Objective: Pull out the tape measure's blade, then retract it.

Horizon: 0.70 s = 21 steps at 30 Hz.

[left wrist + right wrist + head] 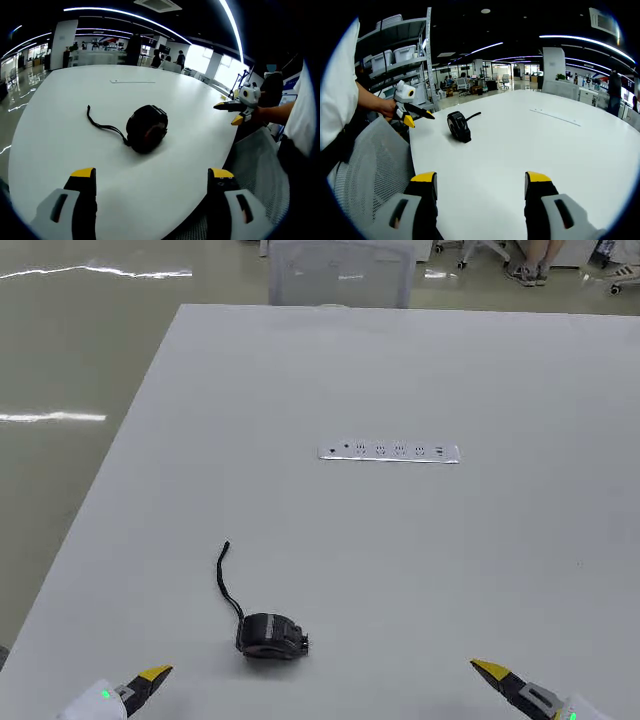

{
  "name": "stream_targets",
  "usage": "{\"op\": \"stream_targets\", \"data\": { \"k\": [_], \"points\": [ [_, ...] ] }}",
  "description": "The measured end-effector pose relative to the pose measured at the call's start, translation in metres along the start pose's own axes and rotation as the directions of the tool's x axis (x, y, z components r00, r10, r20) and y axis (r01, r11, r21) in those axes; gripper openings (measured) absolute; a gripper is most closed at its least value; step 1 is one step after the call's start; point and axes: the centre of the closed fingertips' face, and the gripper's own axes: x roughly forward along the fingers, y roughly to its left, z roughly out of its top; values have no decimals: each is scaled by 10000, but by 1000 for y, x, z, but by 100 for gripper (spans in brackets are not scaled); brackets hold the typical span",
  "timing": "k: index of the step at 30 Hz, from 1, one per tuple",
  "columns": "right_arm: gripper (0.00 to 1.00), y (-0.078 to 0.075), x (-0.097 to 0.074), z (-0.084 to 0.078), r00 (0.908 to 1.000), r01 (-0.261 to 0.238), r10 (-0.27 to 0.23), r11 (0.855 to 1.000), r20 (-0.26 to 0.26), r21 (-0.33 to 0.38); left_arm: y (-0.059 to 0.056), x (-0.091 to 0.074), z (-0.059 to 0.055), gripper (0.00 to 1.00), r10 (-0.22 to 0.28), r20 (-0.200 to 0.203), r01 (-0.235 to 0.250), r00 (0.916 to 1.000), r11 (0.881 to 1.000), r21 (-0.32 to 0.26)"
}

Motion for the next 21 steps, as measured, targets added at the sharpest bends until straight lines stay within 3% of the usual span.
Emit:
{"op": "stream_targets", "data": {
  "k": [14, 21],
  "points": [
    [75, 1, -14, -5, 9997, 239, -240, 9994, 16, 266, 0, -11, -12, 94, 33, -149, -33, 9999, 10000, -7],
    [75, 2, -19, -8, 9995, 318, -319, 9989, 28, 342, -1, -14, -13, 94, 56, -132, -56, 9999, 10000, -41]
  ]
}}
